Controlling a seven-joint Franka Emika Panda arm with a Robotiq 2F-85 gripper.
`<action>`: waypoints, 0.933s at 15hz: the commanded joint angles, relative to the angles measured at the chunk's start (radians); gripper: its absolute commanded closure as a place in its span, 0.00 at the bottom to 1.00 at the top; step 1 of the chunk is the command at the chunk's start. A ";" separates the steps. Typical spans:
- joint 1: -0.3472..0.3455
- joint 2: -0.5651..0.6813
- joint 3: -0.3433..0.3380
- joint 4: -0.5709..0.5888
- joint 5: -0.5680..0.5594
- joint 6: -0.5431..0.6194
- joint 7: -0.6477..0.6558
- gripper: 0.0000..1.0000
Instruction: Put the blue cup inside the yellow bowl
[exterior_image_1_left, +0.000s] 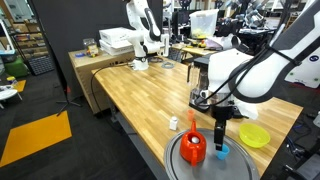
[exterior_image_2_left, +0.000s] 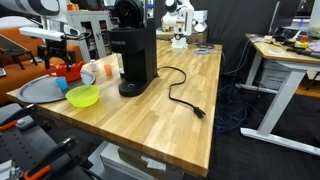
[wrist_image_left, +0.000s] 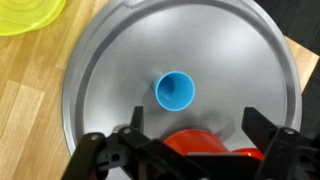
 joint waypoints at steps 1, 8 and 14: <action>-0.035 0.004 0.035 -0.008 0.035 0.008 -0.031 0.00; -0.036 0.002 0.047 -0.062 0.037 0.020 -0.026 0.00; -0.037 0.015 0.042 -0.055 0.025 0.018 -0.026 0.00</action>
